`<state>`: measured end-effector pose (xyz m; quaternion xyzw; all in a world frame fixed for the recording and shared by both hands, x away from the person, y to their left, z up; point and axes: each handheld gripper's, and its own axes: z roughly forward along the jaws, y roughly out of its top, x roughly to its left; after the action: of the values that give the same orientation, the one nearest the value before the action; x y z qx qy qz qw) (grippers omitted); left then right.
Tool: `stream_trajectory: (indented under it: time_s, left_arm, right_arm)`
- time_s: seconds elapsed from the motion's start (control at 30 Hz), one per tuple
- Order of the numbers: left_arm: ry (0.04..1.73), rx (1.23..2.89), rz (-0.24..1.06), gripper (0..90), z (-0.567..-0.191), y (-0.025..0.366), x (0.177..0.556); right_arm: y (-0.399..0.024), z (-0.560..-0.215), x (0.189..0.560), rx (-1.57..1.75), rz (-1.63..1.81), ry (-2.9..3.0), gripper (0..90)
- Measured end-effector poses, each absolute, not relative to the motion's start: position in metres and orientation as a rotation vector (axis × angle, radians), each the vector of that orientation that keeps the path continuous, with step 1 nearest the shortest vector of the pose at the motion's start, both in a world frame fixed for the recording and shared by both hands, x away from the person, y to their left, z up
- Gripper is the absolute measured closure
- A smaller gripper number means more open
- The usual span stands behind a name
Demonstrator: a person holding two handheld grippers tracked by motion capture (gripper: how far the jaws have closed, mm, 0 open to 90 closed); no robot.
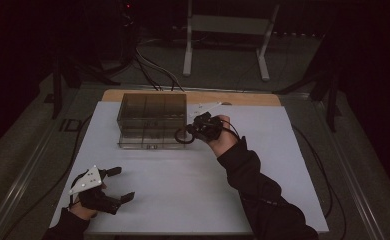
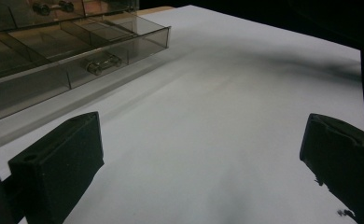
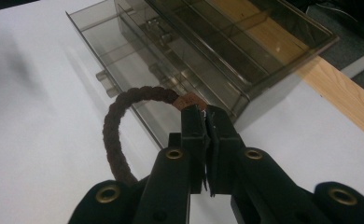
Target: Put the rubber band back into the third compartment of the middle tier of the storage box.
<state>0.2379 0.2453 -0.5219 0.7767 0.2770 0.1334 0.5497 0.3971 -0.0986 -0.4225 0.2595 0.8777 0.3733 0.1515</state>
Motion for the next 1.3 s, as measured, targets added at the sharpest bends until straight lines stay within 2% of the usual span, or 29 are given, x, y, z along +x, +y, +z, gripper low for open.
stream_trajectory:
  time_s: [0.57, 0.97, 1.3]
  left_arm:
    - [0.655, 1.837, 0.313, 0.2, -0.521, 0.245, 0.237]
    - [0.652, 1.837, 0.311, 0.2, -0.521, 0.245, 0.238]
    - [0.649, 1.836, 0.306, 0.2, -0.522, 0.245, 0.238]
  right_arm:
    - [-0.073, -0.424, 0.415, 0.678, 1.091, 2.565, 86.5]
    - [-0.070, -0.445, 0.438, 0.592, 1.110, 2.620, 86.5]
    - [-0.062, -0.462, 0.443, 0.560, 1.062, 2.652, 86.5]
